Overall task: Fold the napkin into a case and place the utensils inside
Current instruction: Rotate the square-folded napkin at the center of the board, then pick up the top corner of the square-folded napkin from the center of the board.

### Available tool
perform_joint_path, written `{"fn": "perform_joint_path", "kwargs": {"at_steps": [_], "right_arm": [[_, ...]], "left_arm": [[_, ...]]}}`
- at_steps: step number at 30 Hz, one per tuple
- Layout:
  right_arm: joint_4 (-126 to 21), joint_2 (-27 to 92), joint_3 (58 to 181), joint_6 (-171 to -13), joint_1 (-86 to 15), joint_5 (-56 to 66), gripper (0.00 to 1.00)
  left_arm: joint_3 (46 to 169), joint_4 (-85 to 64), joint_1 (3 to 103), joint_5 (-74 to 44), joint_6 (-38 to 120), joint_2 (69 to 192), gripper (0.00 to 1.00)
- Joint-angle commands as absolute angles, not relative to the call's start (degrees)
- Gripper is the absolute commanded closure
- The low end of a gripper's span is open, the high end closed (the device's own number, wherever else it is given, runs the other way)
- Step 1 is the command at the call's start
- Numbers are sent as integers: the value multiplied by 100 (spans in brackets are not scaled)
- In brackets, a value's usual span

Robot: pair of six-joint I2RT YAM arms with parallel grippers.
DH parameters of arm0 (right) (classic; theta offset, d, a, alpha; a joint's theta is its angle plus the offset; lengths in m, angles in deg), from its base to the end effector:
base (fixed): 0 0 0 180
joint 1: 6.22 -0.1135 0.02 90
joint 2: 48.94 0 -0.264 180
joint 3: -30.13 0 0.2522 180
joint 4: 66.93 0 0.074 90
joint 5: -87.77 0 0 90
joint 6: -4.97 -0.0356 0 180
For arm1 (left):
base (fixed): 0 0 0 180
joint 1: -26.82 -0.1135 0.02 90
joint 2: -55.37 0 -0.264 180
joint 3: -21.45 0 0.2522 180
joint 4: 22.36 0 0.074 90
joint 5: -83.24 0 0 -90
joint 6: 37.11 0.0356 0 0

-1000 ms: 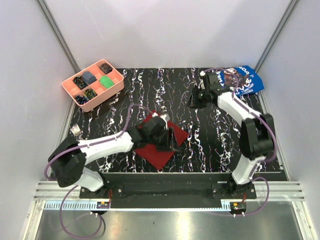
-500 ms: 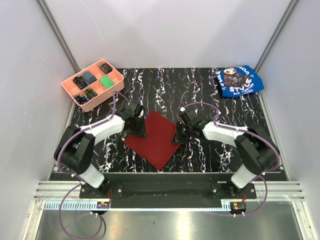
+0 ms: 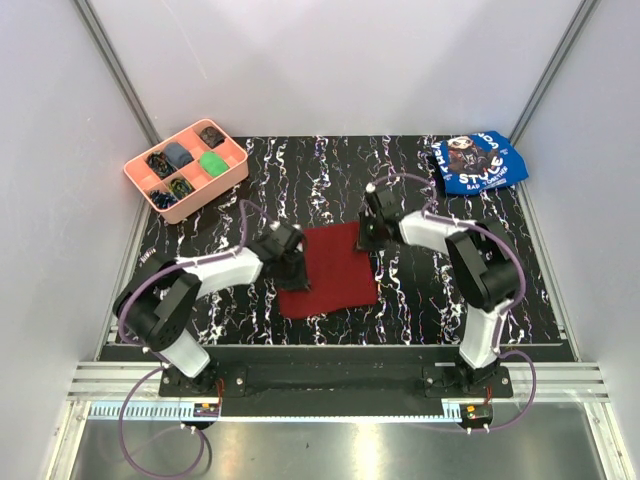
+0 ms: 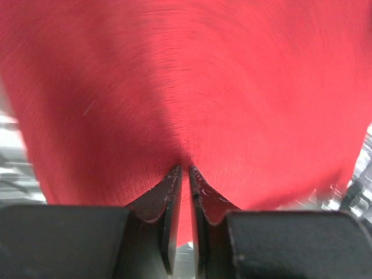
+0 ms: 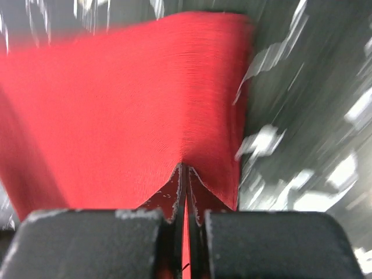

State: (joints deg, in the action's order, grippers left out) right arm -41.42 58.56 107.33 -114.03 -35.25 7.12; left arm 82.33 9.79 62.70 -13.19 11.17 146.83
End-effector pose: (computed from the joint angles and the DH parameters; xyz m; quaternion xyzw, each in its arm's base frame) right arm 0.3281 0.1887 0.1478 -0.0242 0.9526 0.2102 0.2184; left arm 0.2358 -0.1755 0.1519 -0.0362 0.9697 -0.1900 0.1493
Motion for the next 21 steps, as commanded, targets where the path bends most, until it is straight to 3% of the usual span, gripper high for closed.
{"fn": "perform_joint_path", "kwargs": {"at_steps": [1, 3, 5, 6, 10, 16, 21], "right_arm": [[-3238, 6390, 11875, -10114, -3250, 278, 100], [-2867, 6348, 12403, -10024, -3250, 139, 96], [-2524, 6016, 12501, -10067, -3232, -28, 82], [-2366, 5891, 12492, -10129, -3232, -99, 73], [-1951, 5031, 11835, -10532, -3144, -30, 58], [-2843, 3694, 9773, -11524, -3100, 1584, 55], [-3076, 3087, 9100, -11729, -3100, 1474, 57]], "left_arm": [[8178, 590, 7128, -1906, 140, 14924, 82], [8363, 441, 7383, -1976, -54, 14846, 81], [8618, 327, 7463, -2099, -204, 14784, 76], [8697, 335, 7524, -2082, -204, 14662, 75], [8873, 642, 7534, -1976, -3, 14309, 69], [8551, 1135, 7551, -2222, 700, 14134, 67], [8031, 1099, 7551, -2152, 850, 13817, 65]]}}
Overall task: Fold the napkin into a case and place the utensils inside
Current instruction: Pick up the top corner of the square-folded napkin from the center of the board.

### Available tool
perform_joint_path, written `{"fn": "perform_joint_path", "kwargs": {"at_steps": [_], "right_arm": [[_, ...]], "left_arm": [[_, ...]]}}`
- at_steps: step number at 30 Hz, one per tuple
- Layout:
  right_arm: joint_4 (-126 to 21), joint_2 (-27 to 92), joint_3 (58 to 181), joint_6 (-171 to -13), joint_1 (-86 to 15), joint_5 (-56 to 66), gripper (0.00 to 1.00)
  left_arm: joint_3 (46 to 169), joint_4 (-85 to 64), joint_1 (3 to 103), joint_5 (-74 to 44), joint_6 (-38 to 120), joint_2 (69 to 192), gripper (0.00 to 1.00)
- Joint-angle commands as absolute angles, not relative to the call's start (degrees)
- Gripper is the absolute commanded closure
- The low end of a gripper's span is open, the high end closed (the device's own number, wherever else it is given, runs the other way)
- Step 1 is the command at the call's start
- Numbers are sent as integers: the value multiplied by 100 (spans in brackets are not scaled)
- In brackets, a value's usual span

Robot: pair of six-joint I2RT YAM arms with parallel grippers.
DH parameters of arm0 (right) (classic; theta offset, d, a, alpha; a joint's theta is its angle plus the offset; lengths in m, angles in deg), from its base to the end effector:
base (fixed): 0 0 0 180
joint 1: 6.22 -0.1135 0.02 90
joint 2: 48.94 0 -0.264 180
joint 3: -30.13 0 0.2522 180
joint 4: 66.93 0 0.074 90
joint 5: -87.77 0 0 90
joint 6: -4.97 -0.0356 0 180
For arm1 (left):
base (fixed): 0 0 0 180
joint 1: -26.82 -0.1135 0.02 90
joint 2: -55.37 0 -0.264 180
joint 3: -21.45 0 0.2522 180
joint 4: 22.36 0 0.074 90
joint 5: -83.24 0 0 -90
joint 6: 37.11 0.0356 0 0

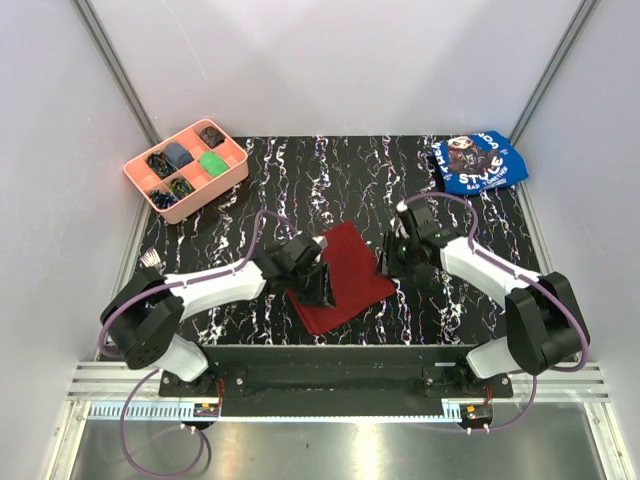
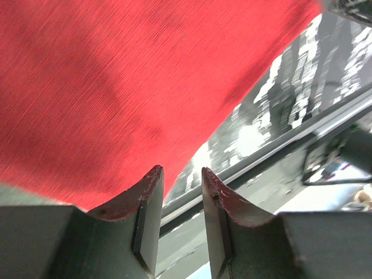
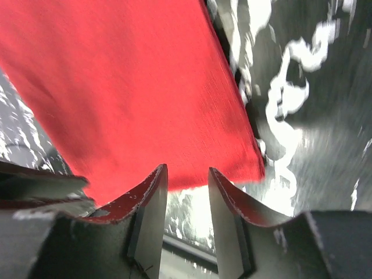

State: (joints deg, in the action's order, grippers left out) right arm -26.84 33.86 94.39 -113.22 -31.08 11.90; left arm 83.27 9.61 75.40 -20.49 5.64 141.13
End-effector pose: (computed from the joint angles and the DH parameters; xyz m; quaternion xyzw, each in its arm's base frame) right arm 0.2527 0.1267 0.2026 -0.0055 0.9560 0.2258 0.1872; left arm 0.1867 -0.2244 0.1845 0.0461 0.9487 -0.2926 0.1102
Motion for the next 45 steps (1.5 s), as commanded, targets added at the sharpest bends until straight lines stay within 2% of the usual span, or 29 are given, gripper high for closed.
{"fn": "perform_joint_path", "kwargs": {"at_steps": [1, 9, 16, 20, 21, 25, 31, 37, 42, 45], "right_arm": [[-3067, 3078, 9004, -11711, -3092, 1378, 57], [-2742, 2955, 8836, -11694, -3091, 709, 61], [-2716, 3139, 8836, -11676, -3083, 507, 59], [-2698, 3201, 8845, -11659, -3091, 498, 57], [-2698, 3201, 8845, -11667, -3083, 507, 56], [-2672, 3148, 8819, -11659, -3083, 499, 53], [-2619, 3052, 8739, -11623, -2978, 366, 53], [-2610, 3060, 8713, -11650, -2951, 472, 61], [-2619, 3007, 8678, -11641, -2951, 472, 62], [-2619, 3103, 8687, -11615, -2951, 472, 67]], "left_arm": [[7873, 1126, 7551, -2143, 850, 13825, 66], [7169, 942, 7551, -1994, 569, 13711, 67], [7090, 783, 7551, -2012, 446, 13466, 66], [7142, 1134, 7551, -1688, 350, 12782, 49], [7212, 1265, 7551, -1591, 332, 12684, 42], [7283, 2003, 7551, -1124, 42, 12306, 33], [7134, 1962, 7534, -1088, -64, 12427, 36], [7046, 1294, 7534, -1387, -143, 13033, 42], [6914, 1030, 7542, -1545, -231, 13166, 50], [6905, 968, 7542, -1616, -301, 13193, 54]]}}
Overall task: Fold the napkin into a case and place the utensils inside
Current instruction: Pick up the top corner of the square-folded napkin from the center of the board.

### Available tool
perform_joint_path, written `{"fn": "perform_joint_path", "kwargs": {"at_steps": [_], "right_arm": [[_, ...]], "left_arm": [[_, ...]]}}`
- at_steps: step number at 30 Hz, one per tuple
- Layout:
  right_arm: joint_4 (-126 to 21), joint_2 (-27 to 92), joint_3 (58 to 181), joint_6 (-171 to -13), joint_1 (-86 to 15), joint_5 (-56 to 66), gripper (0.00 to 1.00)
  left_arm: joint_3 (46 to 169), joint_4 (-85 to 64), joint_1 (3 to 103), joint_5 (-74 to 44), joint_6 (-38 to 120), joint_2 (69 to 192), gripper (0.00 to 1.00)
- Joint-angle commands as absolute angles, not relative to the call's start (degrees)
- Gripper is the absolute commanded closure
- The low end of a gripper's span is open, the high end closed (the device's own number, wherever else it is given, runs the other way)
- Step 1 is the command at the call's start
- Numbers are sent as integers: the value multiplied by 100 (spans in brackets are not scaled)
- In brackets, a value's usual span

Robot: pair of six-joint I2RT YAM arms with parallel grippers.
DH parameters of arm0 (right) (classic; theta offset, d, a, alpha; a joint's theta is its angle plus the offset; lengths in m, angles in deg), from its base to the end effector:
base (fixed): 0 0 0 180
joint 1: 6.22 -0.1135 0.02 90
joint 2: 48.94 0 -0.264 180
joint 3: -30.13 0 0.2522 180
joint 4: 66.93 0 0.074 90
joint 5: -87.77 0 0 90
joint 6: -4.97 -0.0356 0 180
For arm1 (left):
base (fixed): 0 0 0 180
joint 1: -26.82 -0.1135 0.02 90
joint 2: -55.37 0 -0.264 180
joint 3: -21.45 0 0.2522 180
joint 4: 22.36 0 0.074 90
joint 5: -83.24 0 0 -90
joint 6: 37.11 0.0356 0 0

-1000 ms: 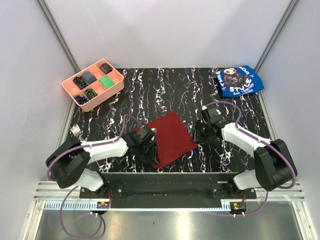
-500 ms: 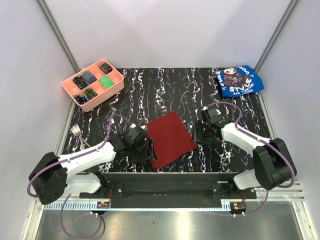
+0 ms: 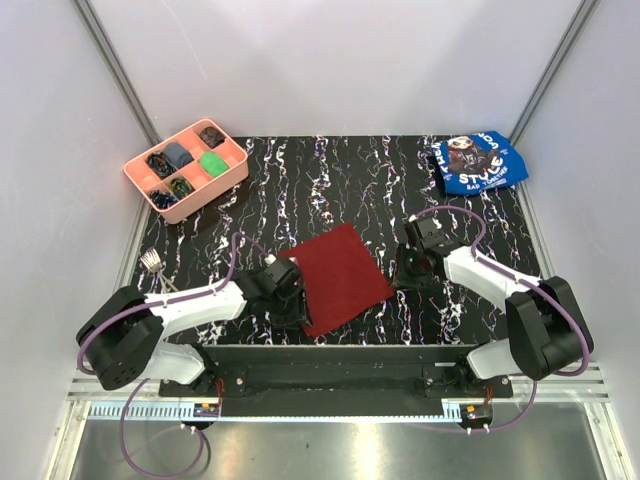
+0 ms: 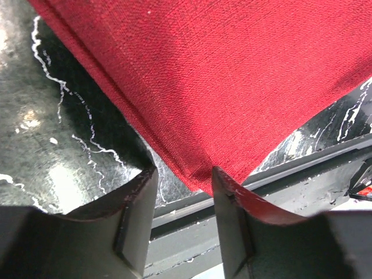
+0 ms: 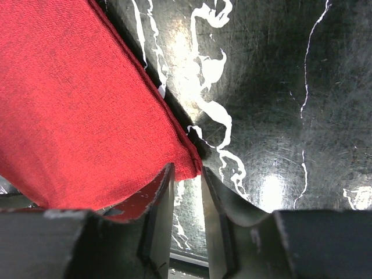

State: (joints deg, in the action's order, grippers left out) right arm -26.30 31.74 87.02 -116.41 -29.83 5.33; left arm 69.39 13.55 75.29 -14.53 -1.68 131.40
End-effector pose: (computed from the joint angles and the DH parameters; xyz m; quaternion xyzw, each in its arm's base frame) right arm 0.2320 0.1065 0.1737 0.0514 0.9718 0.1590 0.1663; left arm 0.1467 -0.1729 0.1527 -0.0365 0.9716 -0.2168 0.0880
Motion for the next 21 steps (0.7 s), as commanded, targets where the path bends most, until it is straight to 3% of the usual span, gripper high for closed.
{"fn": "perform_joint_path", "kwargs": {"at_steps": [1, 6, 21], "right_arm": [[-2628, 3130, 8687, -11615, -2960, 480, 68], [-2654, 3148, 8634, -11623, -2960, 516, 68], [-2777, 3200, 8564, -11676, -2951, 727, 75]], "left_arm": [[6905, 959, 7542, -1625, -319, 13184, 55], [6861, 933, 7551, -1616, -328, 13105, 60], [6844, 845, 7613, -1669, -380, 13157, 60]]}}
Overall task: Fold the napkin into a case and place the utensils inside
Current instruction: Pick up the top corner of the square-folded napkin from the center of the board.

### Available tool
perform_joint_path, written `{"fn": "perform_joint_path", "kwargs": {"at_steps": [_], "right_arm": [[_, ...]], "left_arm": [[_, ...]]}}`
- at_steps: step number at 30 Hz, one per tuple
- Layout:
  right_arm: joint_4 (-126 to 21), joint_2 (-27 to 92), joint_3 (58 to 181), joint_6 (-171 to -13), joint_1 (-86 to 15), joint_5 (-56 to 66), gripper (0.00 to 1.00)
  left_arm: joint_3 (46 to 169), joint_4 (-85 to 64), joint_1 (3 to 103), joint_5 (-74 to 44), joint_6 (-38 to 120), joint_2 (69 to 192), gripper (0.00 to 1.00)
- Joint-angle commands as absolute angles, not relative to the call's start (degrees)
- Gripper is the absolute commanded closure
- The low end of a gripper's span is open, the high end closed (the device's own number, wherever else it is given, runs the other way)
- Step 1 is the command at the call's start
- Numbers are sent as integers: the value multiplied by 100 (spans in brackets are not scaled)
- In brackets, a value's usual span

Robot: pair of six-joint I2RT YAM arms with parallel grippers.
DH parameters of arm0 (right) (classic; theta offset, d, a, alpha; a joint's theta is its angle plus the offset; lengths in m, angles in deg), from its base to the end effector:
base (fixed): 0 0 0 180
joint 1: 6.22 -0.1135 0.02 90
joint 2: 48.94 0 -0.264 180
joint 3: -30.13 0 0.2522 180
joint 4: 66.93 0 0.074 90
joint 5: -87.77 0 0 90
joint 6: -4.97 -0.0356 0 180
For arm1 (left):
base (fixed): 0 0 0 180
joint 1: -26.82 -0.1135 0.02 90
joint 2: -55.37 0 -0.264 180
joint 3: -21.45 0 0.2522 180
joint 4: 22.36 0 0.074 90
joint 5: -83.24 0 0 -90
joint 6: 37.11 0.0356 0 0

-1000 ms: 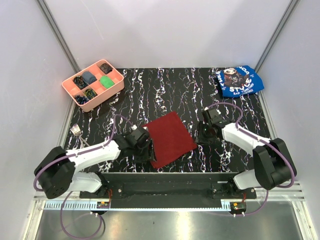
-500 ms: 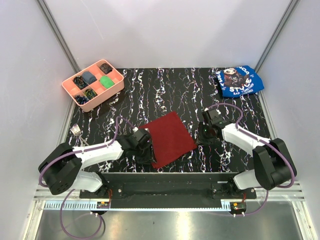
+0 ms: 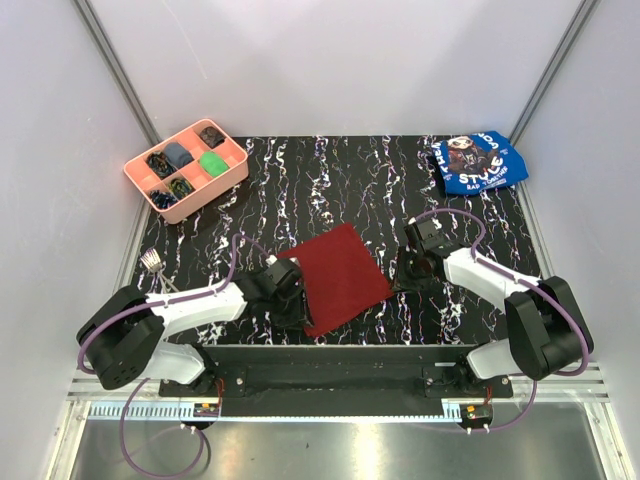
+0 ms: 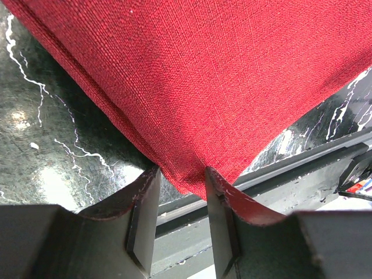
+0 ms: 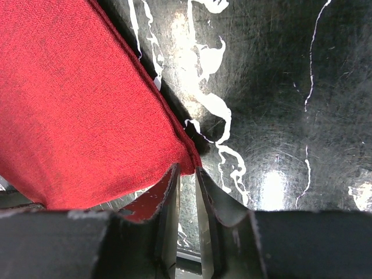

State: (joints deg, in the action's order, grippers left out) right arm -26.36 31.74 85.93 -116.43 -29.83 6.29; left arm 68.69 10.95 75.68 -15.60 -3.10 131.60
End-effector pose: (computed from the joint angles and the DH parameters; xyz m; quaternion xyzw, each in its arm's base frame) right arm 0.2283 0.1055 0.1686 0.0504 0.9733 0.1623 0.1545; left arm 0.1462 -0.1757 0.1510 -0.0418 0.9673 -0.2348 0.0862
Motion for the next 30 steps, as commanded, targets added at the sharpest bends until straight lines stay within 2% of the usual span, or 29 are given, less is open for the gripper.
{"fn": "perform_joint_path", "kwargs": {"at_steps": [1, 10, 12, 17, 18, 24, 30], "right_arm": [[-2803, 3201, 8564, -11676, -2951, 735, 74], [-2918, 3289, 8546, -11685, -2951, 876, 75], [-2909, 3262, 8563, -11676, -2951, 894, 85], [-2777, 3008, 8572, -11685, -2951, 771, 95], [-2760, 2973, 8581, -11667, -2951, 744, 100], [-2470, 2718, 8669, -11492, -2872, 560, 100], [-2364, 2664, 9090, -11053, -2845, 533, 100]], "left_arm": [[6852, 827, 7630, -1669, -389, 13158, 60], [6888, 818, 7665, -1669, -415, 13184, 60], [6896, 783, 7683, -1686, -433, 13210, 60], [6914, 626, 7771, -1765, -477, 13324, 61], [6923, 573, 7806, -1774, -520, 13385, 62], [7072, 230, 8113, -1906, -749, 13640, 69], [7370, -210, 8614, -2161, -1048, 14036, 67]]}}
